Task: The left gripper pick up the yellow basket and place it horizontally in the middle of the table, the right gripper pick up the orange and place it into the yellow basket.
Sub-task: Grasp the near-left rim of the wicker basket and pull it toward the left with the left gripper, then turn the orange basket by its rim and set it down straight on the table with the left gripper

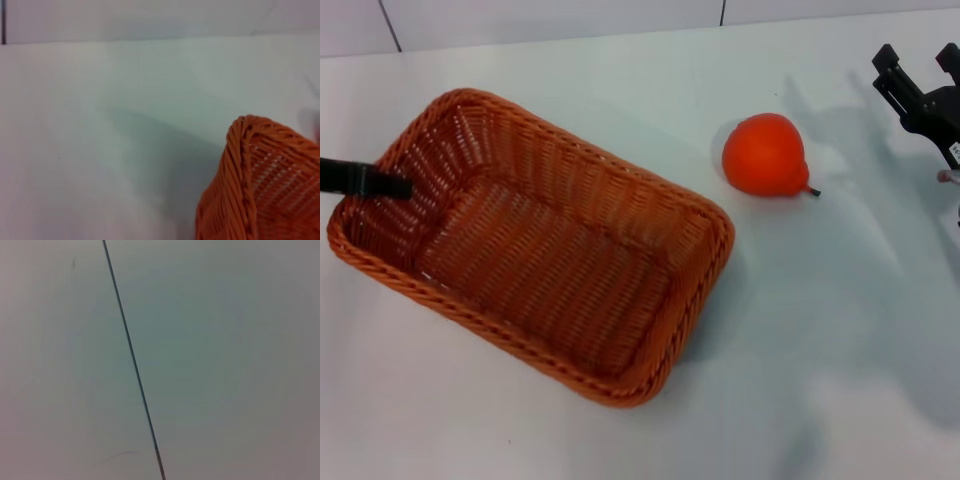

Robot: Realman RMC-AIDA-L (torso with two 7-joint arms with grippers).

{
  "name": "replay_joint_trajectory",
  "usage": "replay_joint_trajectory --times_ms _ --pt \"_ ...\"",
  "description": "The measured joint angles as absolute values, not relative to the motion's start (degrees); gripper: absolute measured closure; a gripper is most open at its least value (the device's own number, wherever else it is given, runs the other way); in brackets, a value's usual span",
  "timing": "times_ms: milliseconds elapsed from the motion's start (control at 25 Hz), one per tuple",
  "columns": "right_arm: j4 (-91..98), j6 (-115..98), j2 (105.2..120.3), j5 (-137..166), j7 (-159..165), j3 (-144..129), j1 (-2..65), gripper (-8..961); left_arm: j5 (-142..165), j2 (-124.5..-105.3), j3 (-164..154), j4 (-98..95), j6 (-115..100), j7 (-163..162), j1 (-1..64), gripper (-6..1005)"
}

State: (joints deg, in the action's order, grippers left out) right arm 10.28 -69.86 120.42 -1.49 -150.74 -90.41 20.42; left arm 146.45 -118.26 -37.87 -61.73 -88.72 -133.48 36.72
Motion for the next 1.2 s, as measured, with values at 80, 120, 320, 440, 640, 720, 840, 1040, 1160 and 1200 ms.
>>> replay_joint_trajectory --times_ms 80,120,320,440,640,720,840,1040,1160,1200 --pt "10.3 -69.8 120.41 -1.5 -150.7 -90.5 20.4 5 145.9 -118.43 -34.7 -61.3 -89.2 -133.5 36.9 830" --pt "10.3 -69.8 120.41 -1.5 -150.7 -90.5 20.5 5 145.0 -118.58 -32.8 -61.0 -89.3 -133.5 36.7 829" --pt "10.3 -69.8 120.41 -1.5 -150.7 -90.6 20.5 5 141.7 -118.38 -29.9 -57.5 -88.7 -133.4 35.6 829" --pt "10.3 -69.7 120.41 -1.5 -150.7 -90.7 20.7 5 139.8 -118.11 -26.8 -54.5 -88.5 -132.9 35.1 829" --pt "10.3 -69.6 120.41 -1.5 -150.7 -90.9 21.0 5 136.1 -119.01 -25.0 -54.1 -87.3 -132.8 32.6 829" --pt "10.3 -69.5 120.41 -1.5 -150.7 -91.2 21.0 4 134.5 -119.57 -24.8 -54.2 -86.3 -132.8 31.5 829" --pt "10.3 -69.4 120.41 -1.5 -150.7 -91.3 21.1 3 132.6 -120.63 -24.8 -54.6 -84.0 -132.7 29.7 828" --pt "10.3 -69.4 120.41 -1.5 -150.7 -91.3 21.1 3 132.2 -122.32 -24.9 -56.1 -80.9 -132.6 27.9 828" --pt "10.3 -69.4 120.41 -1.5 -150.7 -91.3 21.0 3 132.2 -123.43 -25.1 -56.9 -79.3 -132.6 27.0 828" --pt "10.2 -69.4 120.41 -1.5 -150.7 -91.3 21.0 4 132.2 -123.62 -25.2 -57.0 -78.9 -132.6 26.8 828"
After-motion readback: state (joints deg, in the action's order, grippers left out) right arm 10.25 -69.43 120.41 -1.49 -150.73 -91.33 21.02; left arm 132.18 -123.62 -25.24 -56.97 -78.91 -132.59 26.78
